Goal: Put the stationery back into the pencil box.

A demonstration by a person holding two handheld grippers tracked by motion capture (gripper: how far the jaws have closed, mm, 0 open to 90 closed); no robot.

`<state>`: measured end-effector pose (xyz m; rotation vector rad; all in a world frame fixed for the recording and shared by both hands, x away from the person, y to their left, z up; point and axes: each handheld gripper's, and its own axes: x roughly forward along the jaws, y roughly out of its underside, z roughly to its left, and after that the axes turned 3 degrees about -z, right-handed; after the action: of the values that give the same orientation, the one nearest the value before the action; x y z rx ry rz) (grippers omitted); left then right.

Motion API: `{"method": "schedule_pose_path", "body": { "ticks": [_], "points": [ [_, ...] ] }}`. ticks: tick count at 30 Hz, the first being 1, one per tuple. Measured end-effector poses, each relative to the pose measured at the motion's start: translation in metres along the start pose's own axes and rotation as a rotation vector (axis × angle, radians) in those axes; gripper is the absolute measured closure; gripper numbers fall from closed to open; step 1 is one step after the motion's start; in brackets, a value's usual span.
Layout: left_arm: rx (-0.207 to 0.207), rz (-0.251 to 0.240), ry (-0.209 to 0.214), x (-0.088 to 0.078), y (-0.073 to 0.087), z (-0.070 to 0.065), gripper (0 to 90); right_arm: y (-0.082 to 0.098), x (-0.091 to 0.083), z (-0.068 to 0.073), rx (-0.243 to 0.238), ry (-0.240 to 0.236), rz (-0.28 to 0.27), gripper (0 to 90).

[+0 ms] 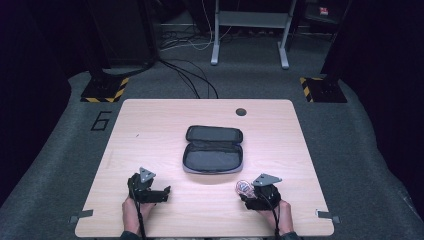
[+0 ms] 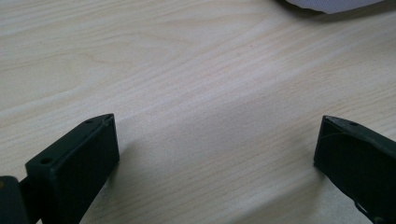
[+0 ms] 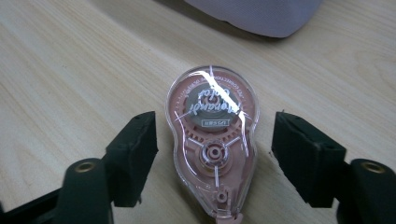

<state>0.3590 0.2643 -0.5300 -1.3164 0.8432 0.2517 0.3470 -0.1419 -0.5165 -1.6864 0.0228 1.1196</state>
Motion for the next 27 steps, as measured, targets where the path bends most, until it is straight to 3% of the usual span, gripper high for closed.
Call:
{"method": "schedule_pose_path", "body": {
  "ticks": [8,27],
  "points": [
    [-0.008,-0.002,0.001,0.0,0.0,-0.001,0.0,0.004,0.0,0.002,-0.003,-0.003,-0.009,48.9],
    [-0.011,-0.003,0.001,0.0,0.0,-0.001,0.0,0.0,-0.014,-0.001,0.024,-0.008,-0.075,49.8]
  ]
}}
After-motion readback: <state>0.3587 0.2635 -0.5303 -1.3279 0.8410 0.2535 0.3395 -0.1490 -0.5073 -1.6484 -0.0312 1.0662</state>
